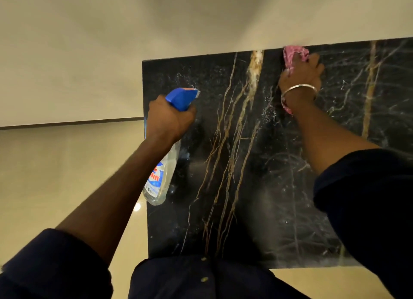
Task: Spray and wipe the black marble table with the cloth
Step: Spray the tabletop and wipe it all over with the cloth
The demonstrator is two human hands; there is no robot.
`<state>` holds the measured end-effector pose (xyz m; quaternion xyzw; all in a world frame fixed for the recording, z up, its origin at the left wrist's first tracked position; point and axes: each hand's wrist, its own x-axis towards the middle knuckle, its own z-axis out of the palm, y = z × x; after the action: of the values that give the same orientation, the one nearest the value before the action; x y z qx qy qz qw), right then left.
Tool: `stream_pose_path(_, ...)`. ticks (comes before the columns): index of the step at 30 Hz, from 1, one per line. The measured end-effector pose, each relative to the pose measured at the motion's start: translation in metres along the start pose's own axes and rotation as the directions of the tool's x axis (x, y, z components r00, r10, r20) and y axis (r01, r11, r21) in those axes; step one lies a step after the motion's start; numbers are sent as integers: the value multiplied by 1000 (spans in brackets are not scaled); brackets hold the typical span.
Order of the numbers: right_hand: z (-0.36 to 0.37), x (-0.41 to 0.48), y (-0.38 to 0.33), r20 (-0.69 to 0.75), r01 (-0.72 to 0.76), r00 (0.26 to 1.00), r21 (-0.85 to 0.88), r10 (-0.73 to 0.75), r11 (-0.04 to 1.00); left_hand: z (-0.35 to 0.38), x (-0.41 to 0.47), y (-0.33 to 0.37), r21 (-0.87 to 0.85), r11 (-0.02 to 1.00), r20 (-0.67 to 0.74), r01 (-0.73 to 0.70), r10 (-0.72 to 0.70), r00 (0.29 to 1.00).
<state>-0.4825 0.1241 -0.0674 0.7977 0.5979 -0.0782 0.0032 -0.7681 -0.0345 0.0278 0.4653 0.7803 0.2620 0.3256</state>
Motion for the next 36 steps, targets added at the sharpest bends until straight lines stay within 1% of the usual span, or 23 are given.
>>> stream_pose_path(2,0,-7,-12,18,-24,1000,27,23,999,4,-12,-2,2,1000,12,2,-2,1000)
stream_pose_path(3,0,-16,-25,33,-9,999,31,8,999,6,-17,-2,5,1000,21,5,-5,1000)
stream_pose_path(4,2,-28,-40,40,41,998,25,-42,999,8,-22,-2,10,1000,27,9,-9,1000)
stream_pose_path(6,9,-61,-75,49,198,979,31,-200,980,13,-29,0,35,999,26,18,-19,999)
stream_pose_path(9,20,-116,-121,79,421,902,57,-424,905,20,-34,5,59,997,-9,41,-41,999)
stream_pose_path(11,22,-139,-128,123,510,848,76,-516,857,24,-38,11,57,998,-2,40,-40,999)
stream_pose_path(13,21,-137,-112,101,558,820,86,-564,826,26,-38,12,47,999,3,27,-27,1000)
stream_pose_path(14,21,-130,-97,86,549,828,80,-554,832,27,-37,12,44,999,11,31,-32,999)
stream_pose_path(15,21,-122,-79,75,515,851,72,-520,854,28,-36,13,43,998,23,41,-42,999)
stream_pose_path(18,15,-94,-14,27,351,935,60,-353,934,32,-35,16,34,999,66,29,-31,997)
stream_pose_path(21,7,-71,39,-29,181,983,57,-180,982,38,-40,23,30,1000,65,-6,4,998)
stream_pose_path(23,7,-66,49,-19,99,995,47,-98,994,41,-44,25,24,1000,56,4,-5,998)
stream_pose_path(26,6,-76,27,-9,17,1000,62,-17,998,42,-52,24,8,1000,71,14,-15,997)
stream_pose_path(27,4,-84,12,0,33,999,70,-33,997,41,-55,24,10,1000,74,16,-16,997)
stream_pose_path(28,7,-96,-3,10,87,996,68,-88,994,41,-58,24,11,1000,73,15,-16,997)
stream_pose_path(30,11,-125,-38,20,240,970,96,-243,966,42,-65,25,12,1000,58,19,-20,998)
stream_pose_path(32,11,-161,-68,11,346,935,184,-354,920,43,-70,25,25,999,14,35,-35,999)
stream_pose_path(33,10,-177,-79,29,378,918,242,-396,893,44,-72,25,28,999,-4,41,-41,999)
stream_pose_path(35,11,-193,-81,78,480,854,269,-515,835,45,-74,24,34,999,-2,40,-40,999)
stream_pose_path(36,13,-193,-76,61,521,834,245,-549,818,45,-75,24,40,999,12,37,-37,999)
